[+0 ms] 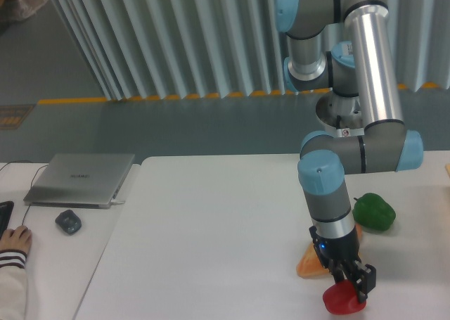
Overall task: Place the red peppers in a basket
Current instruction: 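Lift the red pepper and carry it away past the green pepper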
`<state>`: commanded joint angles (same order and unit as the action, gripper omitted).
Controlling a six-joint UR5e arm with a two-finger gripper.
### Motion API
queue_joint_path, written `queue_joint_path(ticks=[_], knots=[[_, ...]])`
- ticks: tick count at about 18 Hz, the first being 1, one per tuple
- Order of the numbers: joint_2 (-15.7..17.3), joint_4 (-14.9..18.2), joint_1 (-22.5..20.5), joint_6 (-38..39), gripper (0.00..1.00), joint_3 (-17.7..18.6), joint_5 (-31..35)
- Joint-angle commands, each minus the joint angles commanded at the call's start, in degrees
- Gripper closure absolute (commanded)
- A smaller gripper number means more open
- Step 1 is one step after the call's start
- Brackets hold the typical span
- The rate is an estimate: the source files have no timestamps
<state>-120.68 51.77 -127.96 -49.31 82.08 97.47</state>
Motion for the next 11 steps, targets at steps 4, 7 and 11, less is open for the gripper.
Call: queue_joint_path(ticks=[4,7,11], knots=[[4.40,4.56,-3.43,-0.70,0.57,0.97,-3.51],[5.19,9.12,-4.83,-0.79,0.58,0.45,-4.13],[8.70,17.03,-7.73,-10.39,0.60,0.79,-4.40]])
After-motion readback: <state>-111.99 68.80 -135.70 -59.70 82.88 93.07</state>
